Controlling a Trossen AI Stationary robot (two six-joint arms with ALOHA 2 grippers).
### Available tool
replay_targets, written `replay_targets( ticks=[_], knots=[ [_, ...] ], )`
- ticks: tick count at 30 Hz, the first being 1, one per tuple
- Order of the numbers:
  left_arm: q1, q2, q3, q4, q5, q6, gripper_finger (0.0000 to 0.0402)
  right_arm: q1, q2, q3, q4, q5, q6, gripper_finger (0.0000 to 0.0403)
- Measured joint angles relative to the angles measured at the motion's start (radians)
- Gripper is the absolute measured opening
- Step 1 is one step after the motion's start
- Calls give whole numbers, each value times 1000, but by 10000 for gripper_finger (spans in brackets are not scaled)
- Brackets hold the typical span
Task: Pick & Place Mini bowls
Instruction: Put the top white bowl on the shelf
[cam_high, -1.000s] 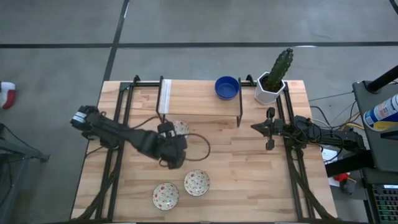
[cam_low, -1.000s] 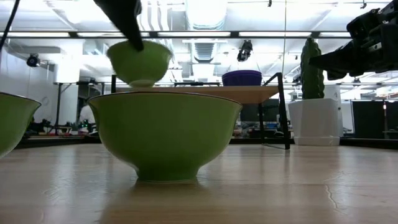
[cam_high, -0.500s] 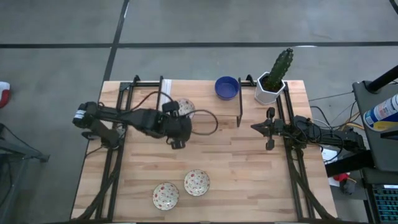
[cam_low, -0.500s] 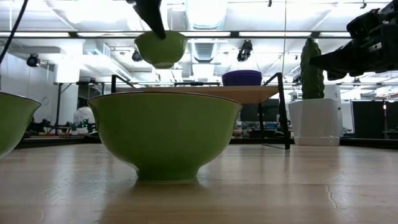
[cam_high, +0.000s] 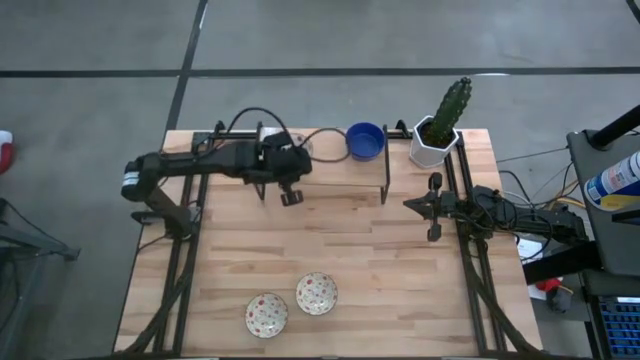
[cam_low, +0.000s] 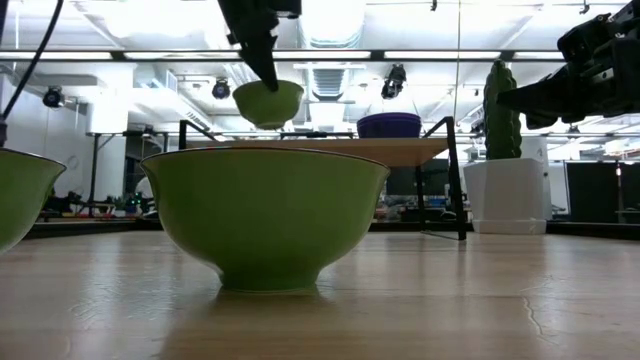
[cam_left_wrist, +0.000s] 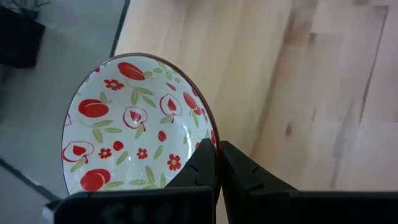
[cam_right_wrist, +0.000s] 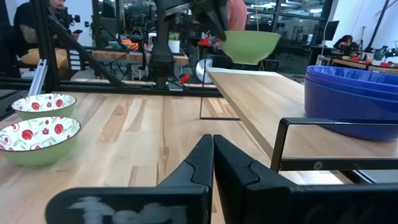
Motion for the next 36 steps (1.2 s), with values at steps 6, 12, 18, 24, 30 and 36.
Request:
replay_targets(
  ticks=[6, 12, 18, 24, 30, 36],
  knots=[
    [62, 0, -2, 7, -5, 43, 4, 0, 0, 0, 0, 0, -2, 8],
    [92, 22, -3, 6, -6, 75, 4, 0, 0, 0, 0, 0, -4, 8],
    [97, 80, -3, 6, 27, 90, 4, 0, 0, 0, 0, 0, 0, 8],
    [97, 103, -3, 10, 18, 93, 5, 0, 0, 0, 0, 0, 1, 8],
    [97, 100, -3, 8, 24, 89, 5, 0, 0, 0, 0, 0, 0, 8],
    [97, 98, -3, 7, 27, 86, 5, 0, 0, 0, 0, 0, 0, 8]
  ],
)
